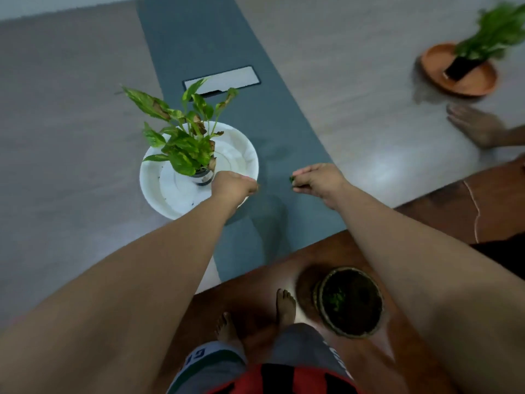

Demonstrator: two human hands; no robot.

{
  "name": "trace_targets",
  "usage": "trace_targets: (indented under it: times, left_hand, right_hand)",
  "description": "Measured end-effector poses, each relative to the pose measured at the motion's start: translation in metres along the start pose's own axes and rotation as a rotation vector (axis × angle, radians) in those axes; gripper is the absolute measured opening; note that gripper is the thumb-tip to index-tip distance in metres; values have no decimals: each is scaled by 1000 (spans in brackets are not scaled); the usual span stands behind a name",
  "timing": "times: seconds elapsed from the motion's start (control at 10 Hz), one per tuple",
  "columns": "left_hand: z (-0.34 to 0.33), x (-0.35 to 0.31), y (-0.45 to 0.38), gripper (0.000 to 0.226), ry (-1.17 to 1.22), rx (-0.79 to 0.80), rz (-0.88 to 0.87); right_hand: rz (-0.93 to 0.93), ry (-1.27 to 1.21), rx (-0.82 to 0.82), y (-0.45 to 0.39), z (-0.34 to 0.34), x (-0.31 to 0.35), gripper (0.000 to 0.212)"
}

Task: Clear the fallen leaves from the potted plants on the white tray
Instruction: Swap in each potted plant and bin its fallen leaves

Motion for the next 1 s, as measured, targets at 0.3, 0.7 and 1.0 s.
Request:
trace_targets:
  times: [0.3, 0.7, 1.0]
  left_hand:
    - [-146, -49, 107, 14, -89, 483, -235]
    - [-351, 53, 253, 10, -529, 786, -391]
    - [-468, 163, 200, 12, -787, 734, -305]
  right_hand:
    - [-144, -367, -444, 73, 183, -108, 18]
    - [-397, -611, -812, 129, 326, -314, 17]
    - [-591, -598, -852, 40, 345, -469, 22]
Point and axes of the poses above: each hand's wrist, its own y-axis away from the middle knuckle, its own z-axis out of the back of the hand, x = y × z, the point moved 8 cm from there along -y, towards the middle knuckle, and after that the axes turned 13 degrees about -x, right-handed, at the moved point
